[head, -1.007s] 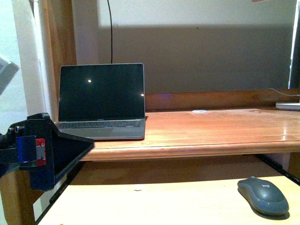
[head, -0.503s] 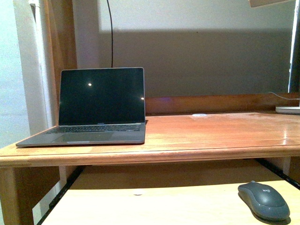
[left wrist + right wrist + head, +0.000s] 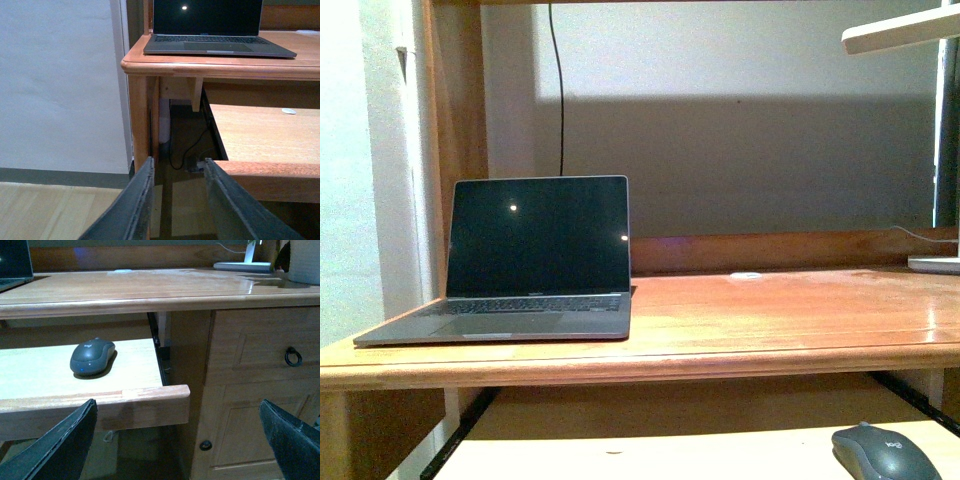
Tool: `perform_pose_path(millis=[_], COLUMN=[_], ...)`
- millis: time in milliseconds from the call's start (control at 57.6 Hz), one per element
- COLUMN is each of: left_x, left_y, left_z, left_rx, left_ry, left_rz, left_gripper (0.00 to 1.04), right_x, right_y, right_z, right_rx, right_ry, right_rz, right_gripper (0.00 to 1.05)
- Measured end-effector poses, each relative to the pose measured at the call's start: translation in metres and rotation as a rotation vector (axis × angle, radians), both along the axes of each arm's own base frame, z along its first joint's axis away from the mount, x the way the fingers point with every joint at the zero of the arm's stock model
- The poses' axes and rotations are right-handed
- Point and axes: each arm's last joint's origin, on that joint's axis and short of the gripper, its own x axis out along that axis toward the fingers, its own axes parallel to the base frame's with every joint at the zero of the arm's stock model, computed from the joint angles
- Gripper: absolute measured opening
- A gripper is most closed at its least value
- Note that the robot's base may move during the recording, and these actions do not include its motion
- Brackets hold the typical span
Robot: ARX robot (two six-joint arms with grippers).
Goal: Place mouse
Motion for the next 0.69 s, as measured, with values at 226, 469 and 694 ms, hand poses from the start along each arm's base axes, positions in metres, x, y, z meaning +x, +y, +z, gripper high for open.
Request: perform_pose_path(millis=[226,469,694], left_x=[0.000,0.000,0.000], left_y=[0.000,0.000,0.000], left_z=[-0.007,-0.018,-0.018], left_rx=[-0.003,-0.003,-0.003], left_ry=[0.000,-0.006,-0.006], left_rz=[-0.001,0.000,0.000], left_gripper=[0.03,0.03,0.03], right_x=[0.058,0.113,0.142], right_y=[0.017,0.066,0.088], right_z=[0.049,0.067,0.056], right_rx=[0.188,0.064,-0.050], right_ry=[0.095,0.087,0.164], right_rz=[0.034,0.088,0.073], right_gripper=[0.97,0.97,0.97])
